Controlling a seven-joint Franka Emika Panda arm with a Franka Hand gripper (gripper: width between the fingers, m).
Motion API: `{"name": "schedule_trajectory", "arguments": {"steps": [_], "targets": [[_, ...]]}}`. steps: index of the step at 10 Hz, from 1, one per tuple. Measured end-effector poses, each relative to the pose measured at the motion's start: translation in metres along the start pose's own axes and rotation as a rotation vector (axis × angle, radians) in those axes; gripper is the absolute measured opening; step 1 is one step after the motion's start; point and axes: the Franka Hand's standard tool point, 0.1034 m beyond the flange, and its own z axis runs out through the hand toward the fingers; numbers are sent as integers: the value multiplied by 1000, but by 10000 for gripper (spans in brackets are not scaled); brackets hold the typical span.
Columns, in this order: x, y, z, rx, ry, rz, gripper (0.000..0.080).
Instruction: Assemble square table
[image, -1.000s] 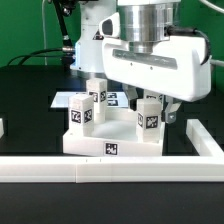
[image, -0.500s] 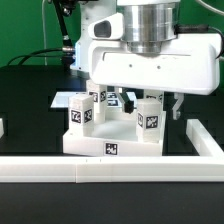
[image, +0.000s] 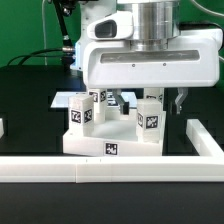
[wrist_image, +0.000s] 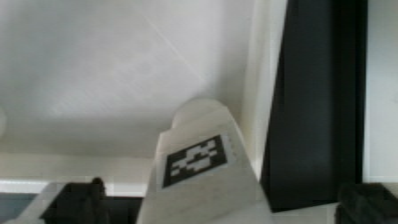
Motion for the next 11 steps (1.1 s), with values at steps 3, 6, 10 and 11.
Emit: {"name": "schedule_trajectory", "arguments": {"steps": [3, 6, 10, 11], "targets": [[3, 3, -2, -32, 1, -247, 649], [3, 5, -2, -37, -1, -303, 444], [3, 6, -1, -37, -1, -276, 290], [3, 6, -1, -37, 0, -269, 290]]}}
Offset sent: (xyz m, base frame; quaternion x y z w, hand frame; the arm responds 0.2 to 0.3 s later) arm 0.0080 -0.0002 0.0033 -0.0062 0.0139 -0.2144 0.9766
